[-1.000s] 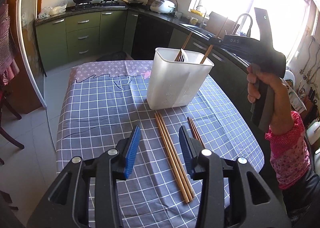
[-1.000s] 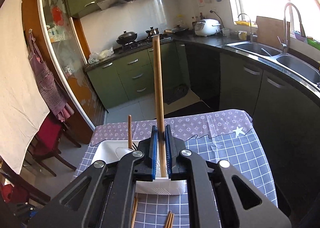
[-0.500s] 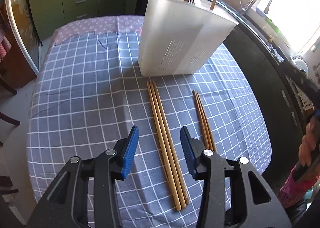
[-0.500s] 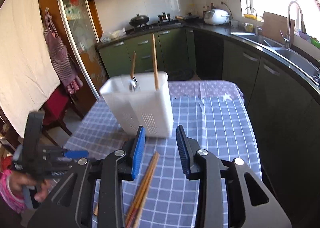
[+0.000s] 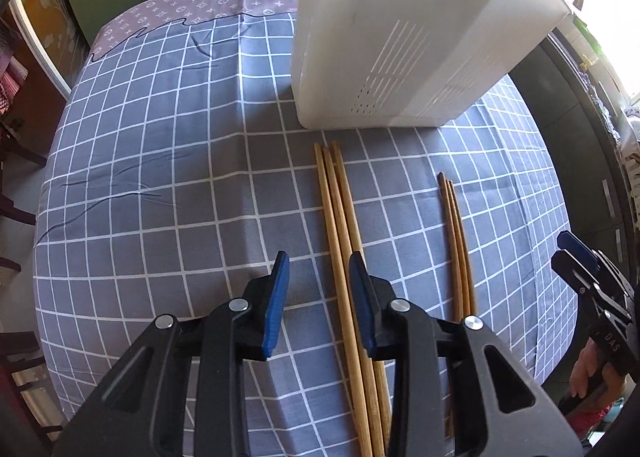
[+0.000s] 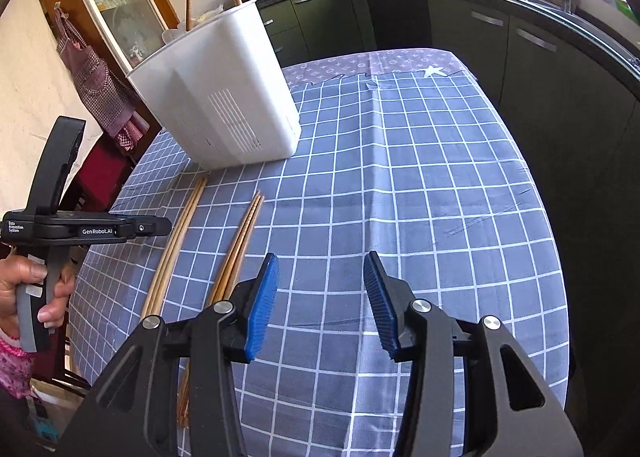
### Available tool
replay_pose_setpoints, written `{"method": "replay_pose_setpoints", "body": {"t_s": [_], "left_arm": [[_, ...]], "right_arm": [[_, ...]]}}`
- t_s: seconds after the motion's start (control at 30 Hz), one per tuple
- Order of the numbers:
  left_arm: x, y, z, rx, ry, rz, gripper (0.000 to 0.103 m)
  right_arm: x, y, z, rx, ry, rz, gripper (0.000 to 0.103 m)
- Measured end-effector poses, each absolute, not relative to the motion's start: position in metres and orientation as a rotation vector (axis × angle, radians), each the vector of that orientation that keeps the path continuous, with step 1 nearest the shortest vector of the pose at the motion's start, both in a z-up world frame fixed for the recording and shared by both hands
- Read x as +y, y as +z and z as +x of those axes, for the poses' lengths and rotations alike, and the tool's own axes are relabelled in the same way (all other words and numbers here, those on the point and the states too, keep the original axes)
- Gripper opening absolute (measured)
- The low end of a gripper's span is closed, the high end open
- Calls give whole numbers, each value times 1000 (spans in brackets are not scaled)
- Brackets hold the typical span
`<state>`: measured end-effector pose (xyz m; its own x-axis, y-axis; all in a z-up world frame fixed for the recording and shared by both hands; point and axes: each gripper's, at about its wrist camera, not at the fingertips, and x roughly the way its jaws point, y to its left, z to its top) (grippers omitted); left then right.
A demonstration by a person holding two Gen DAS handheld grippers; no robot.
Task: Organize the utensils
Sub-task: 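Move both grippers back toward the remaining wooden chopstick bundles, then grasp a wooden chopstick with the left gripper while the right gripper grasps another chopstick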
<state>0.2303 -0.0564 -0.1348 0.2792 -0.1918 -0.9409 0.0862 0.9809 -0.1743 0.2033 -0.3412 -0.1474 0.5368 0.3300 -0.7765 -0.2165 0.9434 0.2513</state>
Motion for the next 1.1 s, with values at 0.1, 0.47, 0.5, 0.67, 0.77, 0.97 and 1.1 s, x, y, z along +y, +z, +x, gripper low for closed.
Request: {"method": "replay_pose_setpoints", "body": {"t_s": [0.1, 0.47, 0.5, 0.67, 0.77, 0.97, 1.1], "left_arm": [[-59, -139, 231, 1285, -174, -68, 29], [-98, -148, 235, 1286, -158, 45, 25], [-102, -149, 236, 1286, -156, 47, 20], [-94, -149, 233, 1304, -184, -20, 7], [-86, -149, 231, 1303, -195, -52, 6], [-67, -118, 213, 1166, -201, -74, 6], [-51, -89, 192, 1040, -218, -104, 6]], "right_arm": [[-343, -147, 204, 951, 333, 145, 45], [-335, -148, 209, 979, 358, 147, 45], [-334, -148, 209, 980, 359, 144, 46], [-331, -149, 207, 989, 355, 136, 48], [-327, -150, 209, 1005, 363, 135, 48], [-316, -154, 213, 1036, 368, 107, 49], [-308, -156, 218, 1051, 387, 119, 49]]}}
